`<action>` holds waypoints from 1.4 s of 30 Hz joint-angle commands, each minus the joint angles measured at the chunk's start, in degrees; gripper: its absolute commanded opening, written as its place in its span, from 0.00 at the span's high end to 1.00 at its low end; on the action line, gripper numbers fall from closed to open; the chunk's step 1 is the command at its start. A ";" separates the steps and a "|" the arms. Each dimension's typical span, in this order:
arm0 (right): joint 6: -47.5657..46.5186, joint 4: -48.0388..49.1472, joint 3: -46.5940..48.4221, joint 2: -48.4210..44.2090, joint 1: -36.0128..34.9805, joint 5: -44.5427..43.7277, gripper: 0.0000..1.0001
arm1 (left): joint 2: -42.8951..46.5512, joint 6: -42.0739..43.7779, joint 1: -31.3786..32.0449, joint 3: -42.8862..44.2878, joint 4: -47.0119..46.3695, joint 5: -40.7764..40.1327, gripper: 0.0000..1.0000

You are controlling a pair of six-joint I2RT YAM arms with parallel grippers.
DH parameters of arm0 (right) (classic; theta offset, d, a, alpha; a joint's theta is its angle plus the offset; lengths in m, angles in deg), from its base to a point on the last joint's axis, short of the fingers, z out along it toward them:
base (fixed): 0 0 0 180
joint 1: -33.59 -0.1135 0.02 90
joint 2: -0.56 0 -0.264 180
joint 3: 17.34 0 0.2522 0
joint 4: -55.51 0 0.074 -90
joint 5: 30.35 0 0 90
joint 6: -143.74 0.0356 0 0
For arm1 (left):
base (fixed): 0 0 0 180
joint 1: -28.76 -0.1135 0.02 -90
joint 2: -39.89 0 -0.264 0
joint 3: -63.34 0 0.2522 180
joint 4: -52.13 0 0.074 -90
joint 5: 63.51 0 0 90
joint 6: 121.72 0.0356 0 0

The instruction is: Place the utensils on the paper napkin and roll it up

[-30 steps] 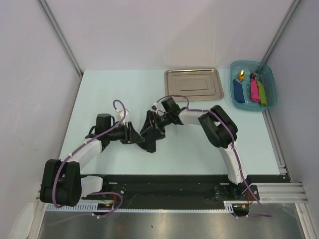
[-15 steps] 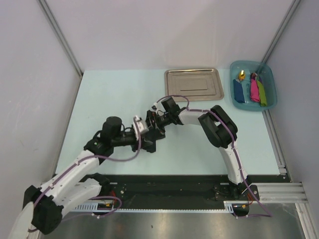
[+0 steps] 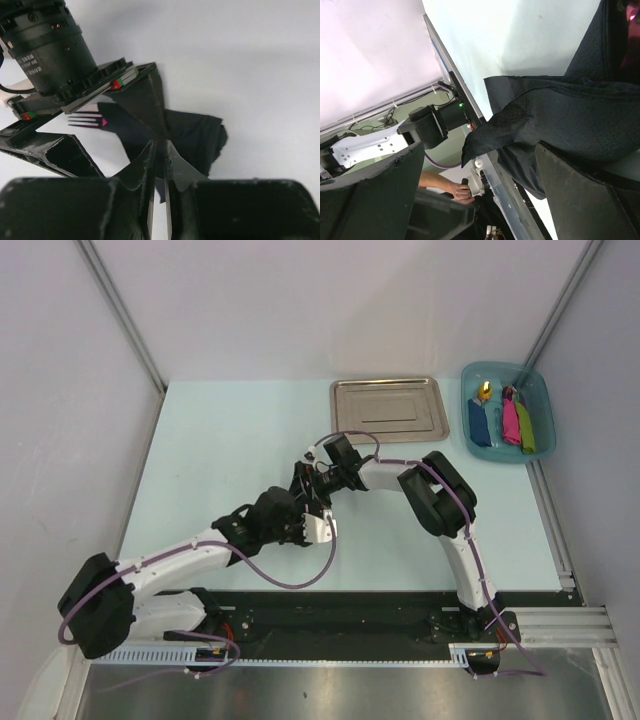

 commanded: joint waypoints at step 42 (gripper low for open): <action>9.34 19.28 -4.38 -2.12 2.90 -0.48 0.51 | -13.27 5.65 -4.97 -5.41 -4.19 -1.52 0.91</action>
